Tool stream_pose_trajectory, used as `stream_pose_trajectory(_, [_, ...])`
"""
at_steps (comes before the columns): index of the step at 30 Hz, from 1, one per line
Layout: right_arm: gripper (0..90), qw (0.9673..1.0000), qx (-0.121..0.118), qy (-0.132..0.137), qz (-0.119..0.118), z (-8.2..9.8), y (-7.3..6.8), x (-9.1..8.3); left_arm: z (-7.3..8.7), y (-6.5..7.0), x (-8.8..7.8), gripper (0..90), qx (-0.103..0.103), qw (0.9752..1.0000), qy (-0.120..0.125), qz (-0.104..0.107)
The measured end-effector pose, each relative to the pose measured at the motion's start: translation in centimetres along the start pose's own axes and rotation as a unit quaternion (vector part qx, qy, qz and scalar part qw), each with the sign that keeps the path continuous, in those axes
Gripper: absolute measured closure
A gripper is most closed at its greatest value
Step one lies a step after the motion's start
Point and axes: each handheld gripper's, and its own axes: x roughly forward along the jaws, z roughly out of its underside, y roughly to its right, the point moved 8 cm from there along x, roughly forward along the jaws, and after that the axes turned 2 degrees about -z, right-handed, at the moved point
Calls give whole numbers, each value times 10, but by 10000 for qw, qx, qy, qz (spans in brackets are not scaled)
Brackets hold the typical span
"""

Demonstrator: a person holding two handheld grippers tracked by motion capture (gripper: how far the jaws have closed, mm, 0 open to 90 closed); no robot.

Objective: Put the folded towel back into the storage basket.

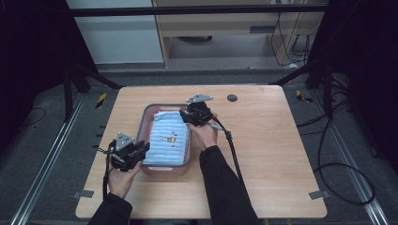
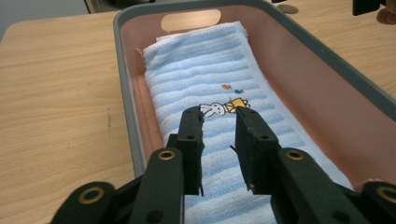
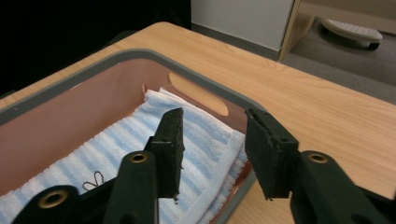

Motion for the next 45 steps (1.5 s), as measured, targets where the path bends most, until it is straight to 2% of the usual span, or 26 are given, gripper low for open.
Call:
stream_pose_trajectory(9, [379,9998,106,168,74,-3,11,-36,-6,0,-7,545,112,9998,183,38])
stream_pose_trajectory(11, [358,9997,86,220,104,-1,15,-46,-6,0,-8,509,130,9997,176,49])
stream_pose_trajectory(14, [310,9993,189,297,94,2,22,-63,-6,0,-8,452,128,9997,190,71])
stream_pose_trajectory(20, [276,9989,210,378,176,14,36,-93,-9,-2,-11,364,155,9994,306,92])
stream_pose_trajectory(28, [237,9985,278,427,190,32,46,-122,-6,-4,-11,317,185,9993,253,213])
stream_pose_trajectory(37, [218,9982,359,268,388,67,65,-148,-5,-12,-14,286,240,9992,290,134])
stream_pose_trajectory(45, [192,9964,494,302,621,90,83,-173,-2,-20,-17,289,218,9993,312,63])
